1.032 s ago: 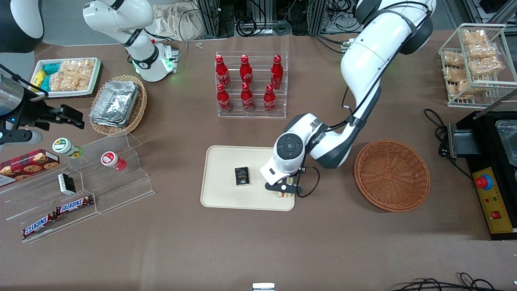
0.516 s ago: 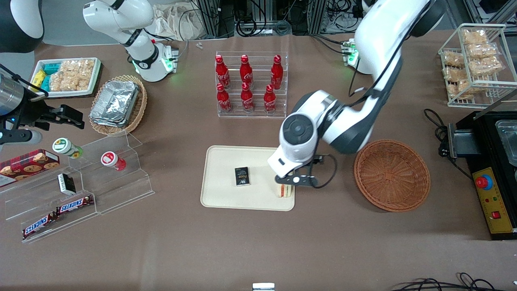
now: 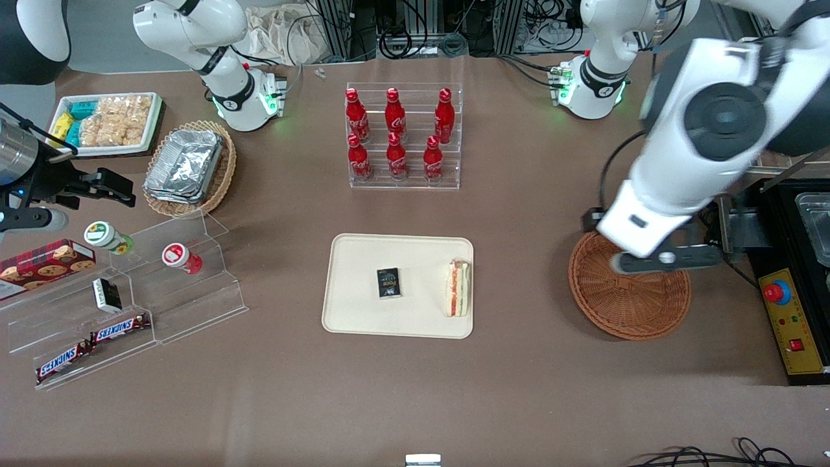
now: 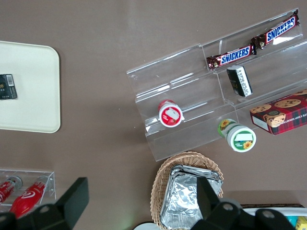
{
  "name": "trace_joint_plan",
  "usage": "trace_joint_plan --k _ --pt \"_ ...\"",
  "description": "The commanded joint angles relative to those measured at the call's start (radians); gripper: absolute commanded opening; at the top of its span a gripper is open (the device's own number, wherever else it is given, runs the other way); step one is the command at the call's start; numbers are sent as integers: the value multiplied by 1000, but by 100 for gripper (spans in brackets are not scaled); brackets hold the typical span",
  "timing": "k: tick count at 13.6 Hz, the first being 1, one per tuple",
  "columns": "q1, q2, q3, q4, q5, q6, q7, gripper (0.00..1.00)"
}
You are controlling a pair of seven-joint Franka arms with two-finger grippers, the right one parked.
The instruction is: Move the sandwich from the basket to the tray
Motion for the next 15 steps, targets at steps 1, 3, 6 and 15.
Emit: trace_joint_plan --k 1,3,6,15 --pt "96 -46 -10 -45 -26 -11 95 100" --pt "122 -69 -7 -47 -36 -29 180 100" --pt "200 -83 -7 -45 -67 -70 269 100" --pt "32 -181 338 -106 -145 -71 439 100"
